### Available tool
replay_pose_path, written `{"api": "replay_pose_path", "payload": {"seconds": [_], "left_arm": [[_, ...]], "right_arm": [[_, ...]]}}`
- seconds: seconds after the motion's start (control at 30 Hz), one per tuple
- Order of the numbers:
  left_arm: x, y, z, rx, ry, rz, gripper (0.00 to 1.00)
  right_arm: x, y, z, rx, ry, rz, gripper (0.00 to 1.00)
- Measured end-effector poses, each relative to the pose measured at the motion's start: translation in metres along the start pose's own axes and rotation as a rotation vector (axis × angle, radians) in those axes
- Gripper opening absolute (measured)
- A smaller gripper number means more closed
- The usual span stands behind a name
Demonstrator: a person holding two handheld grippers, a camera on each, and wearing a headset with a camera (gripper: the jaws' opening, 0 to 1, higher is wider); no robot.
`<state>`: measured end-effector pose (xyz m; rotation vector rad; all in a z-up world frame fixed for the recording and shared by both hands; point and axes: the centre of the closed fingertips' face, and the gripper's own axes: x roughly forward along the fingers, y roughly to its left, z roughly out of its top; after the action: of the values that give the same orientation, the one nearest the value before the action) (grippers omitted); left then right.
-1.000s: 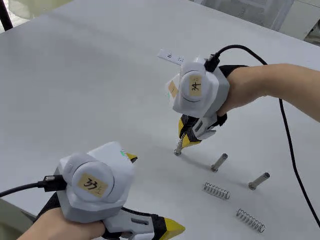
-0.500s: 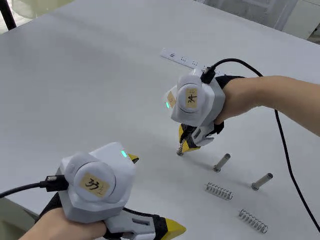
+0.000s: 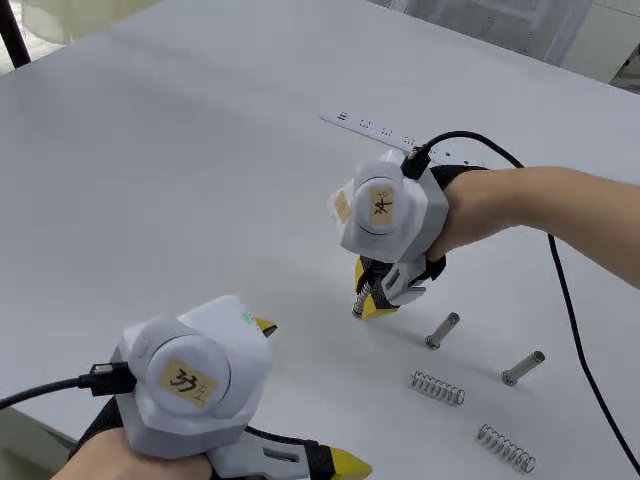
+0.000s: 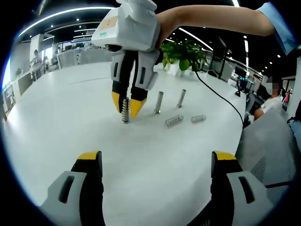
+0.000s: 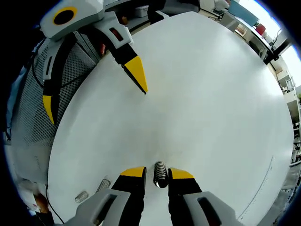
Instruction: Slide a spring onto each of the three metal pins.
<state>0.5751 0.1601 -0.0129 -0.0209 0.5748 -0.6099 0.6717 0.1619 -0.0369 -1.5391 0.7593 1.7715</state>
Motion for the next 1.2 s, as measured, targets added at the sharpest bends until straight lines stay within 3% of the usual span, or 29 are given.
{"api": "replay_pose_path", "payload": {"seconds": [0.1,0.4,0.73,1.07,1.2], "left_arm": [[0.000,0.000,0.000,0.003,0.000,-0.003,0.95],[-0.002,-0.001,0.001,0.007,-0.002,-0.003,0.95],[-0.004,-0.001,0.007,0.015,-0.012,-0.001,0.95],[-0.008,0.000,0.014,0.032,-0.018,0.005,0.95],[-0.008,-0.002,0.018,0.039,-0.021,0.001,0.95]], "right_arm": [[0.000,0.000,-0.002,0.006,-0.001,-0.006,0.21],[-0.002,-0.002,0.000,0.042,-0.044,-0.035,0.50],[-0.005,-0.003,-0.003,0.103,-0.090,-0.113,0.98],[-0.016,-0.003,-0.004,0.161,-0.143,-0.169,0.99],[-0.024,-0.002,-0.002,0.208,-0.187,-0.184,0.99]]}}
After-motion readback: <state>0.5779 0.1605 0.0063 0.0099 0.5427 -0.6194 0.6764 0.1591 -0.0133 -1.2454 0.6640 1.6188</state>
